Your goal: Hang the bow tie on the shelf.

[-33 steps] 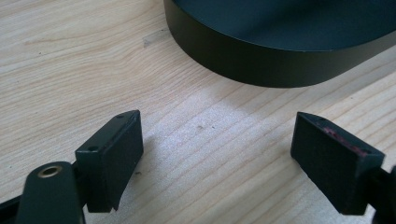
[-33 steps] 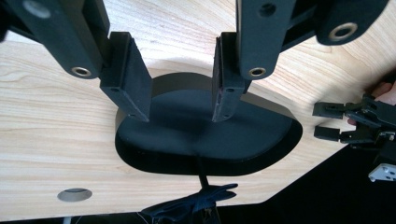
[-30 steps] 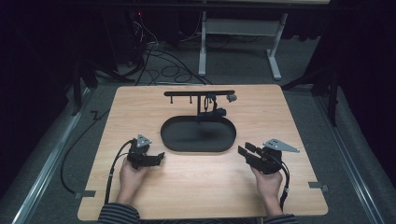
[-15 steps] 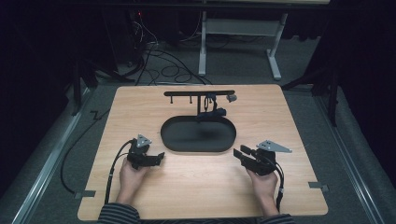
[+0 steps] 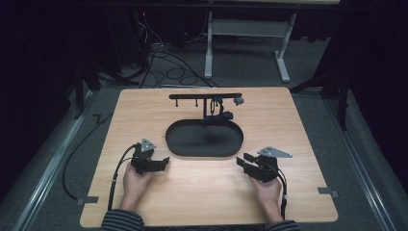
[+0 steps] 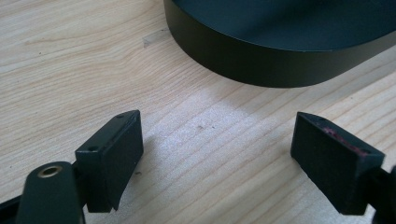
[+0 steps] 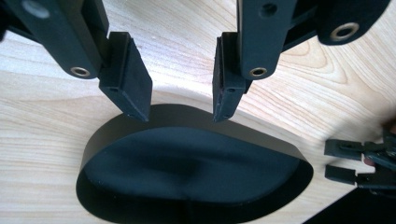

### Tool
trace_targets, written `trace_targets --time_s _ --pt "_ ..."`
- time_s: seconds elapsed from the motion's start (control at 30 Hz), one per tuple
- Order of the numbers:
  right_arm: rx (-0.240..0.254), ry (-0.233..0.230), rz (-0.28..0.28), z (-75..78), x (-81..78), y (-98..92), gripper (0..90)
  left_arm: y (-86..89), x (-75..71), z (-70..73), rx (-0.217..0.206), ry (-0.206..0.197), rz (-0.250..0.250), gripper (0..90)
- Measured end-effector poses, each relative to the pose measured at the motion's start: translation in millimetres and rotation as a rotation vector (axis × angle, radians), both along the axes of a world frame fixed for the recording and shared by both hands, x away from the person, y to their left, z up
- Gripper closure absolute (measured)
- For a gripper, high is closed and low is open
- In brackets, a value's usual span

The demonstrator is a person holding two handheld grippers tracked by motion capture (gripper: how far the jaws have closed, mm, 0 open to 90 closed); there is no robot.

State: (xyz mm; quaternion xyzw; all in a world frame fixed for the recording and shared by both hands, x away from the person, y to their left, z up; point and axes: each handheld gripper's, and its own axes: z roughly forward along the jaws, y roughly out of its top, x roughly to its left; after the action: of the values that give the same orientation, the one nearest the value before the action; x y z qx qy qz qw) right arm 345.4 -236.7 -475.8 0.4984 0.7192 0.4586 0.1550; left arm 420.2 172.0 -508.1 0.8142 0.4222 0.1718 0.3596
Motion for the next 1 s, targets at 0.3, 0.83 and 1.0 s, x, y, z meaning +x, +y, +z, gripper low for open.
trace_targets --time_s 0.3,0.83,1.0 --pt "-0.032 0.018 0.002 -8.3 1.8 3.4 59.1 0.0 0.0 0.0 0.0 0.0 0.0 17.4" --pt "-0.09 0.032 0.013 -18.3 6.1 8.7 57.4 0.0 0.0 0.0 0.0 0.0 0.0 17.4" --pt "-0.109 0.044 0.021 -23.8 8.1 11.1 57.2 0.0 0.0 0.0 0.0 0.0 0.0 17.4"
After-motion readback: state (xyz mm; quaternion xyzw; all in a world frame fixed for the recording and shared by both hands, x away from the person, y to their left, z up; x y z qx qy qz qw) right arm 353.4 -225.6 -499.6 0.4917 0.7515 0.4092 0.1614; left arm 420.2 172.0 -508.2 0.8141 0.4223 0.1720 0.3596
